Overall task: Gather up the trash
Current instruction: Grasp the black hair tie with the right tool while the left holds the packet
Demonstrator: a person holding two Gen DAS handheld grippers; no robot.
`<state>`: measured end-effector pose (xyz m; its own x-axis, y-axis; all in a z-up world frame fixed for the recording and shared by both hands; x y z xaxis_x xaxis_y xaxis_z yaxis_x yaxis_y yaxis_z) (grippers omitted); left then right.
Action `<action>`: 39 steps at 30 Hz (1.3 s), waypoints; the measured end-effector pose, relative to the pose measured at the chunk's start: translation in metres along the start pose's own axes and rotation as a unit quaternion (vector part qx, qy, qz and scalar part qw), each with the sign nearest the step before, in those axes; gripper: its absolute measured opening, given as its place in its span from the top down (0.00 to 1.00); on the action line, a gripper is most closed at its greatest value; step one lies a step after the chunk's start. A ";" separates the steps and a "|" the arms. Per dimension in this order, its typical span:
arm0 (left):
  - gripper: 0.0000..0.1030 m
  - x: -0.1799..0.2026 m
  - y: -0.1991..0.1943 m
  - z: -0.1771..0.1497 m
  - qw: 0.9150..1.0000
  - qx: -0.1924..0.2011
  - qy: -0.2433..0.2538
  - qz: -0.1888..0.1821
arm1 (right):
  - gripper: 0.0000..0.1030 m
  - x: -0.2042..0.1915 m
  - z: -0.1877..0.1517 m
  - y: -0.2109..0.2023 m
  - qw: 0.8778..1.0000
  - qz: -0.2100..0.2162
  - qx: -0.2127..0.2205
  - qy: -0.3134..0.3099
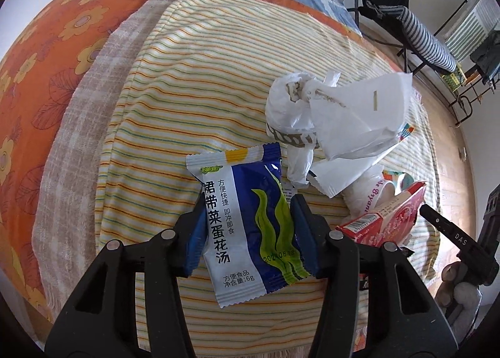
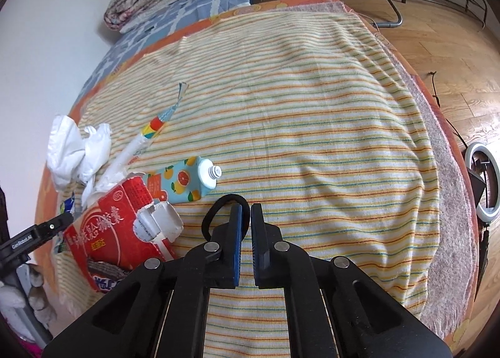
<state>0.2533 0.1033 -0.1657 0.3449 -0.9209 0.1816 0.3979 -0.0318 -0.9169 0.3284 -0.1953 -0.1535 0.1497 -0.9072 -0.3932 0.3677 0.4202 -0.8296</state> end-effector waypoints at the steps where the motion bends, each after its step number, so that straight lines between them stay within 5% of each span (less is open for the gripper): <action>1: 0.49 -0.001 -0.003 0.000 1.000 0.001 -0.002 -0.003 | 0.96 0.000 0.000 -0.003 1.000 0.001 0.003 0.001; 11: 0.49 -0.009 -0.023 0.000 1.000 0.017 -0.001 -0.010 | 0.96 -0.005 0.002 -0.013 1.000 0.023 0.013 0.004; 15: 0.49 -0.011 -0.023 -0.002 1.000 0.016 0.002 -0.007 | 0.79 -0.007 -0.002 -0.002 0.999 0.033 -0.007 0.011; 21: 0.49 -0.010 -0.023 0.000 1.000 0.019 0.002 -0.006 | 0.79 -0.006 -0.004 0.012 1.000 0.001 -0.021 -0.004; 24: 0.49 -0.009 -0.023 -0.001 1.000 0.018 0.006 -0.003 | 0.96 -0.002 -0.004 0.017 1.000 -0.018 -0.019 -0.009; 39: 0.49 -0.008 -0.048 -0.016 0.999 0.025 0.022 -0.023 | 0.97 -0.013 -0.008 -0.032 0.999 0.012 0.033 -0.018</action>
<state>0.2176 0.1061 -0.1288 0.2875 -0.9354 0.2059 0.4540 -0.0562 -0.8893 0.3070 -0.1969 -0.1251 0.1915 -0.8975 -0.3972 0.4236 0.4406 -0.7915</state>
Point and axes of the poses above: each gripper's, at about its wrist camera, not at the fingertips, and y roughly the way its jaws point, x to its right, z to its top, the point moved 8 cm from there along y, roughly the way its jaws point, and after that the axes turned 5 degrees about z, right-handed, at the moved point
